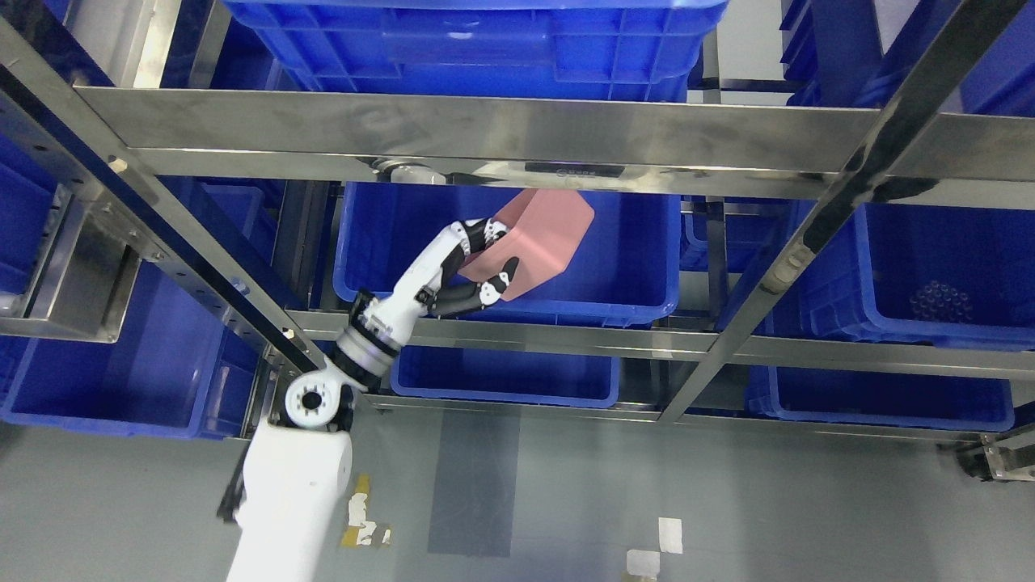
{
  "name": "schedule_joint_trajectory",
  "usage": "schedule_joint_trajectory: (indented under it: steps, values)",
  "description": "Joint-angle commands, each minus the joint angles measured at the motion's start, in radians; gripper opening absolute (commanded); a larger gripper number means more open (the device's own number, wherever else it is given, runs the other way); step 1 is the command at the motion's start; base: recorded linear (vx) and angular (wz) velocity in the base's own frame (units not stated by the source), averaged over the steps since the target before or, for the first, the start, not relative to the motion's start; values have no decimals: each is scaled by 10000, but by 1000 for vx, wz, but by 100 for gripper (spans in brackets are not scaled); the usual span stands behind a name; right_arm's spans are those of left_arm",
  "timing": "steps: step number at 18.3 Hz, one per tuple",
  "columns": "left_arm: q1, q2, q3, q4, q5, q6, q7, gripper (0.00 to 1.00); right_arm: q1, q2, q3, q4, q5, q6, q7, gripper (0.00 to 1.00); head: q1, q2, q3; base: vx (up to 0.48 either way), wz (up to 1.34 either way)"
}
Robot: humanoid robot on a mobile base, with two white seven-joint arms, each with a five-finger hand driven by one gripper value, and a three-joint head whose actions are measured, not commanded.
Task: Place storage box into left shelf container
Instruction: 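Lower the pink box into the blue bin on the shelf with the left hand, then open the left hand and withdraw it from the blue bin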
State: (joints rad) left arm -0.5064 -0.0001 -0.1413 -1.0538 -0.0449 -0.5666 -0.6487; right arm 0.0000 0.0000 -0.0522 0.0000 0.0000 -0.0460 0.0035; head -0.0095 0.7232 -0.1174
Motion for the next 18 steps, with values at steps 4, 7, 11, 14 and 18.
schedule_joint_trajectory:
  steps: [4,7,11,14,18]
  values:
    - [-2850,175,647,4370,-4823,-40,-308,8,-46,-175,0,-175,-215,-46,-65,100,0,0,0,-9,42]
    - [-3188,175,35,4602,-5380,-40,-293,9,-31,-175,0,-175,-215,-46,-50,100,0,0,0,0,0]
    - [-3342,175,78,4571,-5365,67,133,48,-31,-175,0,-175,-215,-31,-50,100,0,0,0,0,0]
    - [-3342,175,522,4449,-5197,175,765,76,-31,-175,0,-175,-215,-31,-65,100,0,-1,0,0,0]
    - [-3220,175,1076,3636,-2033,175,765,79,-31,-175,0,-175,-215,-31,-65,100,0,-1,0,0,0]
